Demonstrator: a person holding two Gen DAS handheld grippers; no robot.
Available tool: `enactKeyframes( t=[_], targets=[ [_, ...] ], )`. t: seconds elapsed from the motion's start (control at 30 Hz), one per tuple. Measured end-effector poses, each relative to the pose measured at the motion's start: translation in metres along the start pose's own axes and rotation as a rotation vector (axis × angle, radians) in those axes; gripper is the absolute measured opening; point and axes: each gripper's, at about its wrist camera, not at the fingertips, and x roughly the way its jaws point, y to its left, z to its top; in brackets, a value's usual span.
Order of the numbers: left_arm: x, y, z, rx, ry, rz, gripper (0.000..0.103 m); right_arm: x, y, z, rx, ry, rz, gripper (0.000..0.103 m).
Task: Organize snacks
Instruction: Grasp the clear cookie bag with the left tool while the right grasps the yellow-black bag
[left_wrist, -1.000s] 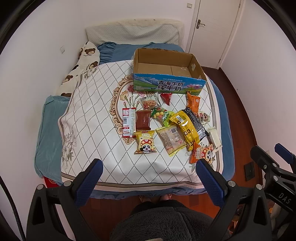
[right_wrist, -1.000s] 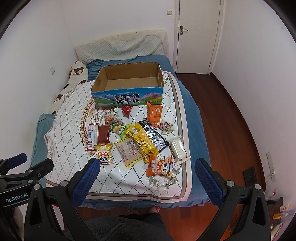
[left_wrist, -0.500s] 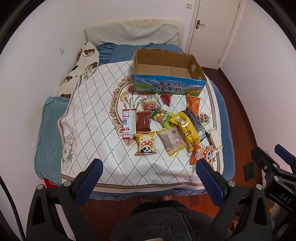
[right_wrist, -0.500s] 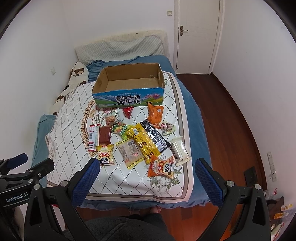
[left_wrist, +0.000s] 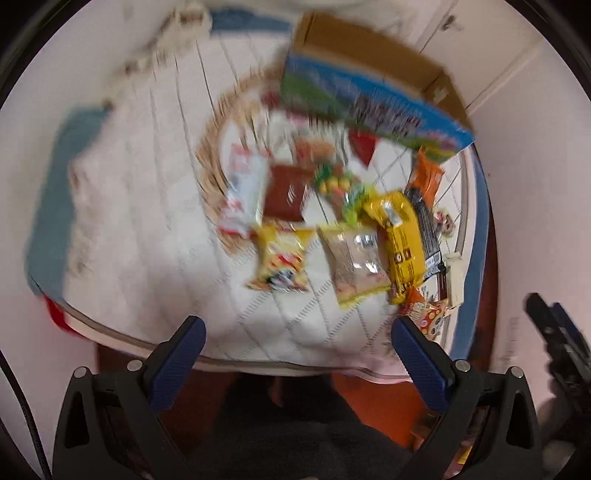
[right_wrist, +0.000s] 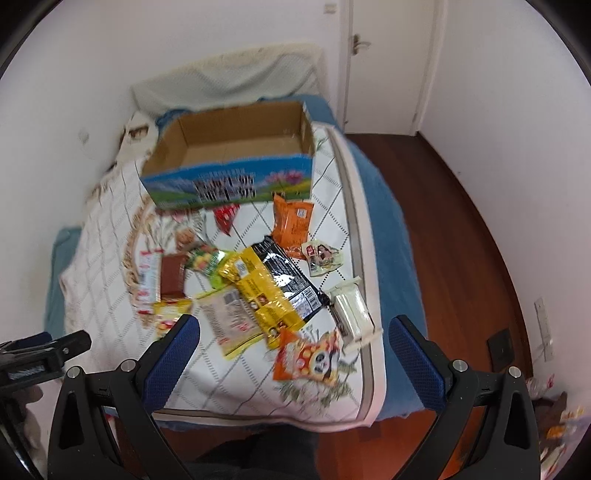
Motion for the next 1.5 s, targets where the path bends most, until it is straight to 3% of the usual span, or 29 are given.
enactKeyframes(
  t=[0.07,0.17,0.4,0.43,0.5,0.57,0.63,0.8,1.0,1.13,1.2,1.3,1.4,1.5],
  targets=[
    [0.040,-0.008,0.010,-0.042,0.079,-0.066,0.102,0.042,-0.002,0.010,-0.040,0.062,0.024,0.103],
    [0.091,-0.024,0.023,-0.095,0.148,-0.079,0.100,0.093,-0.004,0.020,-0.072,0.157,0.076,0.103],
    [0.197,-0.053,0.046,-0.195,0.307,-0.122,0.099,0.160,-0.023,0.033,-0.125,0.246,0.128,0.103],
    [0.208,-0.054,0.048,-0.211,0.311,-0.114,0.096,0.167,-0.025,0.035,-0.119,0.264,0.149,0.103],
    [0.223,-0.058,0.049,-0.233,0.312,-0.099,0.078,0.176,-0.028,0.036,-0.114,0.287,0.175,0.103],
    [0.227,-0.062,0.049,-0.217,0.301,-0.078,0.063,0.184,-0.025,0.037,-0.123,0.304,0.196,0.103],
    [0.221,-0.068,0.048,-0.164,0.274,-0.036,0.057,0.193,-0.018,0.039,-0.149,0.316,0.208,0.103],
    [0.207,-0.071,0.049,-0.054,0.178,0.145,0.057,0.216,0.010,0.041,-0.226,0.332,0.224,0.103],
    [0.210,-0.063,0.042,-0.088,0.185,0.134,0.057,0.241,0.050,0.026,-0.379,0.388,0.198,0.103],
    [0.213,-0.060,0.036,-0.101,0.185,0.125,0.057,0.252,0.054,0.021,-0.407,0.396,0.160,0.101],
    [0.225,-0.047,0.050,-0.097,0.180,0.120,0.057,0.256,0.051,0.022,-0.360,0.395,0.157,0.092],
    [0.223,-0.044,0.050,-0.086,0.174,0.126,0.057,0.261,0.034,0.029,-0.171,0.426,0.183,0.090],
    [0.217,-0.047,0.049,-0.082,0.169,0.126,0.057,0.262,0.011,0.036,0.077,0.456,0.268,0.090],
    [0.216,-0.049,0.046,-0.079,0.173,0.118,0.057,0.269,0.009,0.036,0.107,0.492,0.272,0.091]
  ],
)
